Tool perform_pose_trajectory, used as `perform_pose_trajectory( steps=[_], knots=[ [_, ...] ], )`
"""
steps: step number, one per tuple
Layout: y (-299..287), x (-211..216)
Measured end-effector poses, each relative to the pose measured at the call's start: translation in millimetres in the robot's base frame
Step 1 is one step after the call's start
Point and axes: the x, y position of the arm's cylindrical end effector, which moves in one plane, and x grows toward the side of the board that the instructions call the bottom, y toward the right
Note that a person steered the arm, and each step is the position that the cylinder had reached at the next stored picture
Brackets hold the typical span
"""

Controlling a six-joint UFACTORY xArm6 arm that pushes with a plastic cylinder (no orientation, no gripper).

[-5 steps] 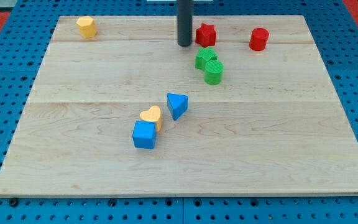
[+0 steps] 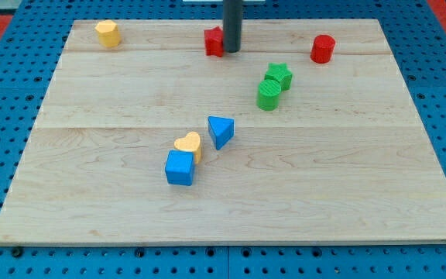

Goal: Slide the red star parallel to the right of the hexagon

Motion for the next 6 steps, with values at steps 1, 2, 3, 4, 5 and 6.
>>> perform_pose_trajectory(
  steps=[1, 2, 3, 4, 5, 6],
  knots=[
    [16, 48],
    [-20, 43],
    [-11, 6],
    [1, -7],
    [1, -7],
    [3, -7]
  ],
)
